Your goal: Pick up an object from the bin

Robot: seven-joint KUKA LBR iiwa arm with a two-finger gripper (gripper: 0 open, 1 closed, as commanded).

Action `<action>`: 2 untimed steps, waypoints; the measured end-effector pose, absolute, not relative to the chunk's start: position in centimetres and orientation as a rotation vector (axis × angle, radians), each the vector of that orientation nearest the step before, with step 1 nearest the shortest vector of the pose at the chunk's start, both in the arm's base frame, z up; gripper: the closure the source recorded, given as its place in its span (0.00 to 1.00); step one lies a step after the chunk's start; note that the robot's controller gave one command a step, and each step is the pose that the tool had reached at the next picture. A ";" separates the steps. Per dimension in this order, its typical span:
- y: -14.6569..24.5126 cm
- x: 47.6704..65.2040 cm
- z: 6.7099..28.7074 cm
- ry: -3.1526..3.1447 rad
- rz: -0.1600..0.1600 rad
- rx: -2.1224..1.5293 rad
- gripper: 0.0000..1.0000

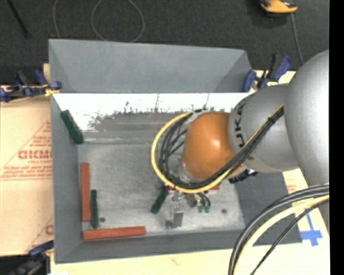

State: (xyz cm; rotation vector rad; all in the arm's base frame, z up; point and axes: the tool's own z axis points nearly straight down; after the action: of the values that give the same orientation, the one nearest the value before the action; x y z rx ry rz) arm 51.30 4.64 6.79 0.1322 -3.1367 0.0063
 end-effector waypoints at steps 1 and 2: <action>3.4 52.7 10.1 -3.147 -0.001 -0.070 0.00; -2.3 56.7 10.1 -3.149 0.005 0.029 0.00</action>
Offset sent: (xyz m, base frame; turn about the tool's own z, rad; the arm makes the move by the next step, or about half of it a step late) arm 0.0118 -0.0117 0.0321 0.1299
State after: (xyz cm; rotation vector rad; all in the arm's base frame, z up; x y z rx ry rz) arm 56.68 -2.35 10.10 0.0291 -3.1490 0.0055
